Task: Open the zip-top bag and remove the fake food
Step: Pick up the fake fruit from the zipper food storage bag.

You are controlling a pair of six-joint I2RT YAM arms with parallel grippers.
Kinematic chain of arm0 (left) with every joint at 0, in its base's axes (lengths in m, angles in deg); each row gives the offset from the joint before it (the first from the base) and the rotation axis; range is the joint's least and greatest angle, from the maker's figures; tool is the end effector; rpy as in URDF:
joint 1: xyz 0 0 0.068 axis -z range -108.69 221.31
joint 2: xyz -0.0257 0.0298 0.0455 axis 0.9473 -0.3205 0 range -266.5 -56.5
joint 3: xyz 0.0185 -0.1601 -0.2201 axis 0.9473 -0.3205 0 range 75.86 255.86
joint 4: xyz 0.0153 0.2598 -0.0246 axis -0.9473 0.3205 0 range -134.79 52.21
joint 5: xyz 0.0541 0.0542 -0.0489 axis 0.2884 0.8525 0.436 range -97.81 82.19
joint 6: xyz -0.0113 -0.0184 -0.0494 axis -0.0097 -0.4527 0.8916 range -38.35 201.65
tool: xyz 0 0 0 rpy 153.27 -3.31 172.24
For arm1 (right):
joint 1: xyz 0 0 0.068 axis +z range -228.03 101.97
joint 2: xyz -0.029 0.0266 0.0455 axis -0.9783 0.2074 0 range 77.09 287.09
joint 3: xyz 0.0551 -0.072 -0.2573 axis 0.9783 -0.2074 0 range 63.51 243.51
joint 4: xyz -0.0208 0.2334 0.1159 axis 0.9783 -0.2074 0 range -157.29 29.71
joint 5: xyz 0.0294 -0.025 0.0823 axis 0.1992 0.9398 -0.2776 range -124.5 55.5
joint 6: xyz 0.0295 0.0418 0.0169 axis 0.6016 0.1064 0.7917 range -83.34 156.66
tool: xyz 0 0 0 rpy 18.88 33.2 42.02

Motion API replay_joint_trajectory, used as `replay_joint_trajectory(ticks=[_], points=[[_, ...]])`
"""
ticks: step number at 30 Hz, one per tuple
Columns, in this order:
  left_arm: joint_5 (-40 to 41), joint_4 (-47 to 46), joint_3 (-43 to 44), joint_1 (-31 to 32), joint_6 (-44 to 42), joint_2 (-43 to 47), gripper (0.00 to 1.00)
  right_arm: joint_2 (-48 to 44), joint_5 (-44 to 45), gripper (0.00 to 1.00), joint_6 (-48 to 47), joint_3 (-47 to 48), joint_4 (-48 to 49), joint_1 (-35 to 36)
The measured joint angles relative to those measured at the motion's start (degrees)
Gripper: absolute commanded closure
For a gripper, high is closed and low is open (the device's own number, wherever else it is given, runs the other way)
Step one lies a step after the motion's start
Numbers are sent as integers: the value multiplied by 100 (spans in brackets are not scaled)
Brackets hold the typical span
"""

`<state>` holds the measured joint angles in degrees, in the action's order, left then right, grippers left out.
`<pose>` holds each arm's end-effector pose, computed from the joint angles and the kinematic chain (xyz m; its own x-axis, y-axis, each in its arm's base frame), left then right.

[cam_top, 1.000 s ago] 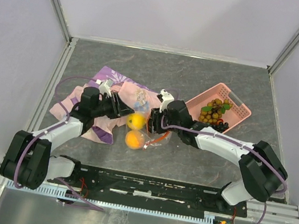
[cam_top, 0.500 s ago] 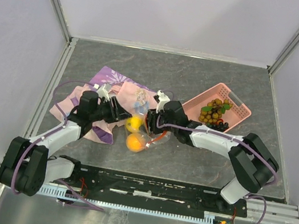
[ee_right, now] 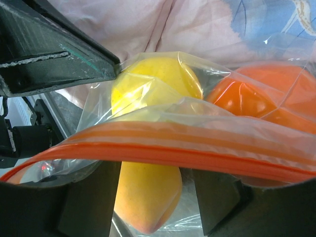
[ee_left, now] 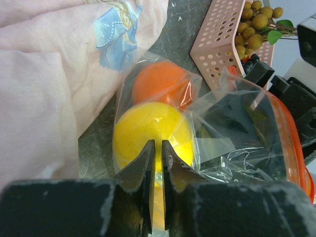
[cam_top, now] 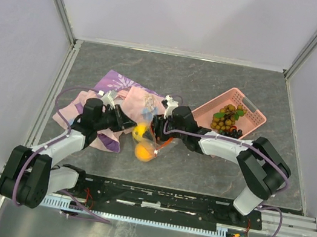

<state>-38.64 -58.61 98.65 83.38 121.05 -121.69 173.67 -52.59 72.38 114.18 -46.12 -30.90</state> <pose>0.2136 -0.0644 0.1823 -0.7549 -0.3959 -0.5229 0.1820 0.6396 -0.7469 0.2339 0.2680 0.1849 -0.8022 -0.0482 -0.5952 -0.5025 0.5929 0.6292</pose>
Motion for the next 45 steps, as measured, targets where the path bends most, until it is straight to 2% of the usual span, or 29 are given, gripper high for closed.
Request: replay_joint_trajectory(ticks=[9,18,27,29,35,45], points=[[-129,-289,-44,7,4,-109,91,101,-7,21,72,13,192,-4],[-107,-575,-57,96,11,-271,92,212,118,16,59,129,201,7],[-87,-734,-57,133,70,-372,92,243,496,9,-234,317,-70,142],[-87,-737,-57,153,81,-385,92,269,678,3,-382,490,-365,214],[-105,-761,-57,188,90,-494,92,348,1060,1,-678,765,-796,374],[-103,-776,-57,192,90,-623,89,476,1154,1,-1051,929,-946,396]])
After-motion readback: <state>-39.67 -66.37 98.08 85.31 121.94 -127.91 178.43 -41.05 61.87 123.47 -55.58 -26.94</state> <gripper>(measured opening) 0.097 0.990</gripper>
